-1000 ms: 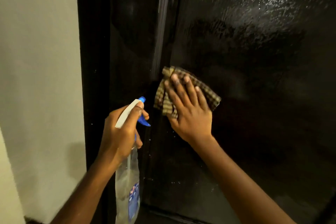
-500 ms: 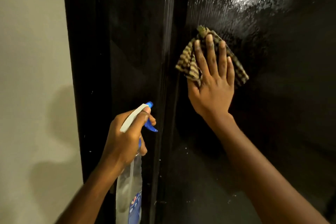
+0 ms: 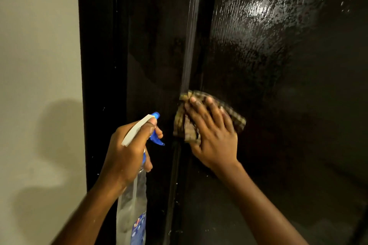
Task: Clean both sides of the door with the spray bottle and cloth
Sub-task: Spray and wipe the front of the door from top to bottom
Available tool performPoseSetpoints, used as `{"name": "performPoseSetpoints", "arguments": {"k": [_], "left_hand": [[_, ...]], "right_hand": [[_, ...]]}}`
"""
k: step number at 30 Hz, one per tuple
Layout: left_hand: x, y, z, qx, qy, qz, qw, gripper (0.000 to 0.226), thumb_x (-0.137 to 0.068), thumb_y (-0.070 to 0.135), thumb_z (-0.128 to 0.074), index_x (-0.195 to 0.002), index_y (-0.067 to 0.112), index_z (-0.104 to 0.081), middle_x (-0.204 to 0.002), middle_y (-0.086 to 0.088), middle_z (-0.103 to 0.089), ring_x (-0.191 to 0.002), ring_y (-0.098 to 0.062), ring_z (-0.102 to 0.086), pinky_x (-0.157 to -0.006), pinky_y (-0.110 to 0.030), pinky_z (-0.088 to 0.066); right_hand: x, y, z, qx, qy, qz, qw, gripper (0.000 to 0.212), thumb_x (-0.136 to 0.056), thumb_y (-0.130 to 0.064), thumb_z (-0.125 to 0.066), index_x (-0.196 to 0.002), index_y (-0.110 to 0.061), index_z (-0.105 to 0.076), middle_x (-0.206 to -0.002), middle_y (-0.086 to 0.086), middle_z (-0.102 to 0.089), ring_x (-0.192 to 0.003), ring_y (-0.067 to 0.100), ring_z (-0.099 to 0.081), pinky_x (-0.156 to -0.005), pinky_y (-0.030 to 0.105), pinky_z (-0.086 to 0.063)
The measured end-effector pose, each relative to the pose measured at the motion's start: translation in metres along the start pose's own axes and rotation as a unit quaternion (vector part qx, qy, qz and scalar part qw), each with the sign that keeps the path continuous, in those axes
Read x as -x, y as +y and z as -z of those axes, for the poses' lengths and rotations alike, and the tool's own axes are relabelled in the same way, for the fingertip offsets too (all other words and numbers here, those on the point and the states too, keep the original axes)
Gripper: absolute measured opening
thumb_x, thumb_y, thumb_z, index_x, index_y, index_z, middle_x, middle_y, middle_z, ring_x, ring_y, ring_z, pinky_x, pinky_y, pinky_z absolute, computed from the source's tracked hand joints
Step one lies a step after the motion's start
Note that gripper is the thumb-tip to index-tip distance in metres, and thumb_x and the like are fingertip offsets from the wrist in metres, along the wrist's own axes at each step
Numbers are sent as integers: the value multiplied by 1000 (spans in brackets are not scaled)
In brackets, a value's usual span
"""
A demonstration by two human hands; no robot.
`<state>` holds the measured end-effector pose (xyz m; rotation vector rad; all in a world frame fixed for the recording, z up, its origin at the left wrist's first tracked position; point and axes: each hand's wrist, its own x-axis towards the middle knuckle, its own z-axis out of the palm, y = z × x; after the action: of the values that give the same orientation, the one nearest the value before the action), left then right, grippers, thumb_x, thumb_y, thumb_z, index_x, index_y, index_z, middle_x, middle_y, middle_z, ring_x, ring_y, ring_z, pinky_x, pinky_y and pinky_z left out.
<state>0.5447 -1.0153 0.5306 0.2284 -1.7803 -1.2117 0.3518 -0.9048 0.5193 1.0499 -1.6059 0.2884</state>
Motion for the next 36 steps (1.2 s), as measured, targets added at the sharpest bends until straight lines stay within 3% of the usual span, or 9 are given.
{"name": "performPoseSetpoints", "arguments": {"k": [7,14,17,21,24,26,28,33,36], "left_hand": [[1,0,0,-8,7,-1,1000,49,-96,53,-43,-85,12,-68,-37,-9,-50,-33,-26,-52,-46,-27,-47],[5,0,-9,12,-6,2,1000,48,-89,53,-41,-81,14,-68,-39,-18,-51,-32,-27,-51,-44,-29,-47],[10,-1,-13,6,-10,2,1000,49,-93,54,-45,-82,11,-67,-36,-11,-49,-31,-25,-51,-44,-27,-47],[16,-4,-15,0,-13,14,1000,48,-94,52,-46,-82,11,-67,-35,-7,-48,-31,-23,-51,-43,-28,-48],[19,-7,-18,-3,-17,23,1000,49,-92,54,-47,-82,11,-67,-36,-6,-49,-32,-22,-51,-43,-28,-48],[21,-8,-22,-4,-19,27,999,48,-92,53,-46,-83,11,-67,-36,-4,-50,-32,-20,-51,-44,-29,-48],[23,-8,-26,-5,-16,32,999,47,-92,53,-46,-84,11,-67,-39,-2,-53,-33,-20,-51,-45,-32,-48],[30,-14,-32,-7,-23,44,999,42,-95,46,-45,-88,11,-67,-49,9,-62,-34,-19,-51,-45,-36,-46],[34,-19,-30,-14,-19,48,999,37,-96,39,-42,-86,13,-66,-49,9,-62,-34,-17,-51,-45,-31,-46]], "right_hand": [[-77,5,23,-6,45,-75,996,64,-97,-46,-39,-158,-27,-33,-167,-6,-20,-156,19,-9,-126,36,-7],[64,-17,-17,6,-41,29,999,66,-97,-53,-33,-158,-28,-33,-168,-5,-16,-156,19,-10,-124,36,-9],[129,-2,-27,7,-68,38,997,77,-90,-54,-42,-161,-34,-18,-169,-10,-7,-156,16,-8,-124,33,-6],[129,35,-14,-16,-3,-129,992,79,-88,-40,-42,-160,-37,-11,-169,-12,-1,-156,15,-1,-124,33,-3],[80,35,-3,-70,53,-316,945,79,-88,-35,-40,-161,-29,-12,-169,-5,1,-156,18,6,-125,38,0],[54,19,-1,-87,68,-364,925,79,-90,-38,-40,-161,-25,-10,-168,-2,3,-156,20,9,-125,39,2],[49,5,-5,-68,62,-302,949,77,-92,-41,-40,-161,-24,-13,-168,0,-2,-156,21,6,-125,39,0],[123,-19,-32,-9,-45,-17,999,77,-91,-55,-40,-161,-34,-15,-170,-7,-2,-156,18,-3,-124,34,-3],[175,-1,-40,5,-56,-7,998,73,-95,-58,-34,-161,-36,-13,-170,-10,-4,-156,15,-6,-123,32,-6]]}}
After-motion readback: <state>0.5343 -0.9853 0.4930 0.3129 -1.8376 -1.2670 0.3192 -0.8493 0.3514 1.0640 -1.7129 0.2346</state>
